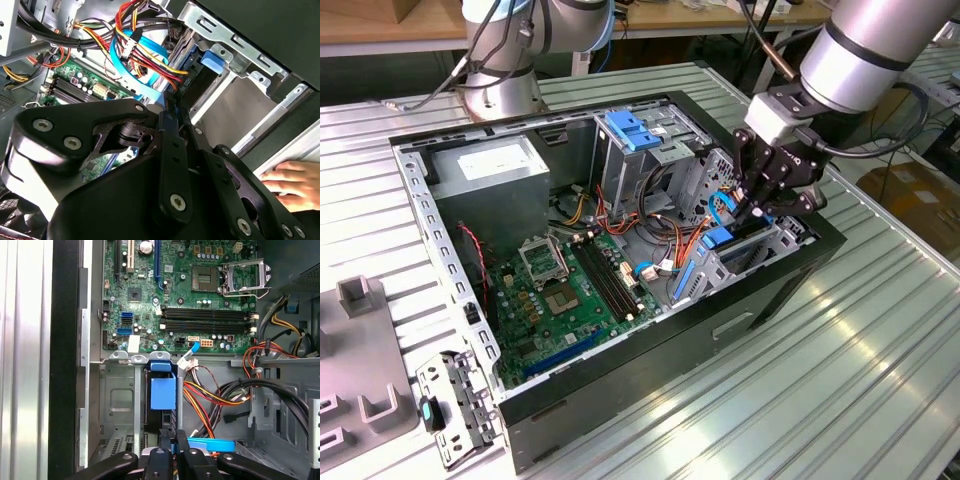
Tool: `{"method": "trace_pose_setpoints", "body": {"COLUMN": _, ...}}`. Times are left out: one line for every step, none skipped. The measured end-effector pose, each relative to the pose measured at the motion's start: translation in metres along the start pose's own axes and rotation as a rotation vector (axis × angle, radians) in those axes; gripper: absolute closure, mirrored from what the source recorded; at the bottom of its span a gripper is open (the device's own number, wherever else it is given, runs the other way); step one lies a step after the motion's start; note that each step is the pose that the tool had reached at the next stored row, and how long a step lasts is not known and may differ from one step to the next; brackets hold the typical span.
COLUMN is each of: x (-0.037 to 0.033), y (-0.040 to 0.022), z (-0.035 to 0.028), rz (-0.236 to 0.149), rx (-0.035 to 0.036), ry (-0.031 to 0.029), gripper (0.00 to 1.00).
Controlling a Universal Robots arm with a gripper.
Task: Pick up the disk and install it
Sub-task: 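Insert the second disk wire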
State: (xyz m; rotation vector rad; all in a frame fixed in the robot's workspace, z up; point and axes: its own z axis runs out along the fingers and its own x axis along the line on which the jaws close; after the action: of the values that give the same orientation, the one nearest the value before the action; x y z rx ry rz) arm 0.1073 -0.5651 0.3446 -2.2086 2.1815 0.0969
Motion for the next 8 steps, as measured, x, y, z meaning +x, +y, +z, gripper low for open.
{"method": "trace_pose_setpoints", "body": {"x": 0.0001, "y": 0.0000, "z": 0.0011, "rz": 0.000, "rx": -0.0001, "ry": 0.0000, "gripper": 0.84}}
{"method": "trace_pose_setpoints", "body": {"x": 0.0003, "y": 0.0000, "z": 0.0023, "rz": 0.000, "rx": -0.0001, "ry": 0.0003, "gripper": 0.84}}
{"method": "trace_pose_setpoints", "body": {"x": 0.0003, "y": -0.0001, "z": 0.0037, "rz": 0.000, "rx": 0.0000, "ry": 0.0000, "gripper": 0.84}}
{"method": "trace_pose_setpoints", "body": {"x": 0.0005, "y": -0.0001, "z": 0.0043, "rz": 0.000, "rx": 0.0000, "ry": -0.0001, "gripper": 0.84}}
{"method": "trace_pose_setpoints", "body": {"x": 0.0005, "y": -0.0001, "z": 0.0044, "rz": 0.000, "rx": 0.0000, "ry": -0.0002, "gripper": 0.84}}
{"method": "trace_pose_setpoints", "body": {"x": 0.0004, "y": -0.0001, "z": 0.0045, "rz": 0.000, "rx": 0.0000, "ry": -0.0003, "gripper": 0.84}}
{"method": "trace_pose_setpoints", "body": {"x": 0.0004, "y": -0.0001, "z": 0.0045, "rz": 0.000, "rx": 0.0000, "ry": -0.0004, "gripper": 0.84}}
{"method": "trace_pose_setpoints", "body": {"x": 0.0004, "y": -0.0001, "z": 0.0045, "rz": 0.000, "rx": 0.0000, "ry": -0.0003, "gripper": 0.84}}
